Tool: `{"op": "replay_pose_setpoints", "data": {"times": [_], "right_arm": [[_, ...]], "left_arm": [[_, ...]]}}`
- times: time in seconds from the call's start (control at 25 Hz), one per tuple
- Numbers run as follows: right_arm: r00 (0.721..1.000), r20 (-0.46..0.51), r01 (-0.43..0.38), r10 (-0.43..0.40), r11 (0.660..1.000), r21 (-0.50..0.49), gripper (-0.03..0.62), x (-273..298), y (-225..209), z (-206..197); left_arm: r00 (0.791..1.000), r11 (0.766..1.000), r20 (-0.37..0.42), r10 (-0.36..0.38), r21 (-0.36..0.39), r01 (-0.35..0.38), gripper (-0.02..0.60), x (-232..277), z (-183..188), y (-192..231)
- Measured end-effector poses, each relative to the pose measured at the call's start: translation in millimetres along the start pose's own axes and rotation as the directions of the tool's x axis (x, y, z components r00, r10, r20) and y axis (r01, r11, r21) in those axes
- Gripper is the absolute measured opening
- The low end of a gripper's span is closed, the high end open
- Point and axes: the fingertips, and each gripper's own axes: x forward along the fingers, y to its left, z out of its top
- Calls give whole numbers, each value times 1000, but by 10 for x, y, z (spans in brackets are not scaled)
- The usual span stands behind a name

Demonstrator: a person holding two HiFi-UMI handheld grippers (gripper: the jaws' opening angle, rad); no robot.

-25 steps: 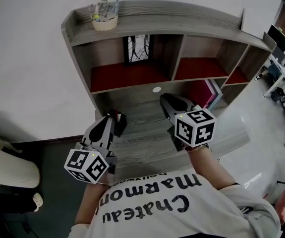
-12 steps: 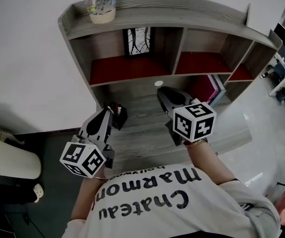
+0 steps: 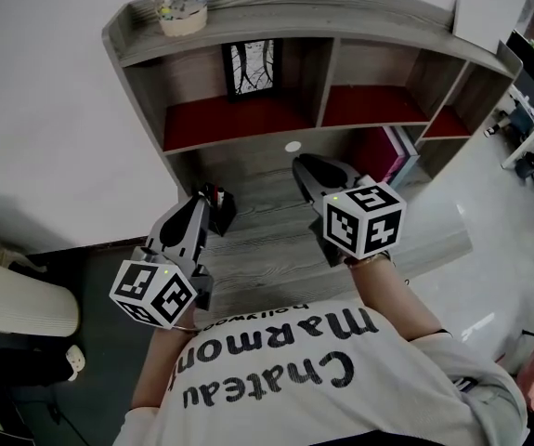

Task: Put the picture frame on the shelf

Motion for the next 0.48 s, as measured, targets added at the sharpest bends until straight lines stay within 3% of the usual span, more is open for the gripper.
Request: {"op": "replay_pose_setpoints", "data": {"times": [0.48], "right_arm": [[1000,-15,28,-28,1000,-1,32,-103,-20,-64]], "left_arm": [[1000,1000,-6,-16,-7,16,17,-17,-44,-49]]}}
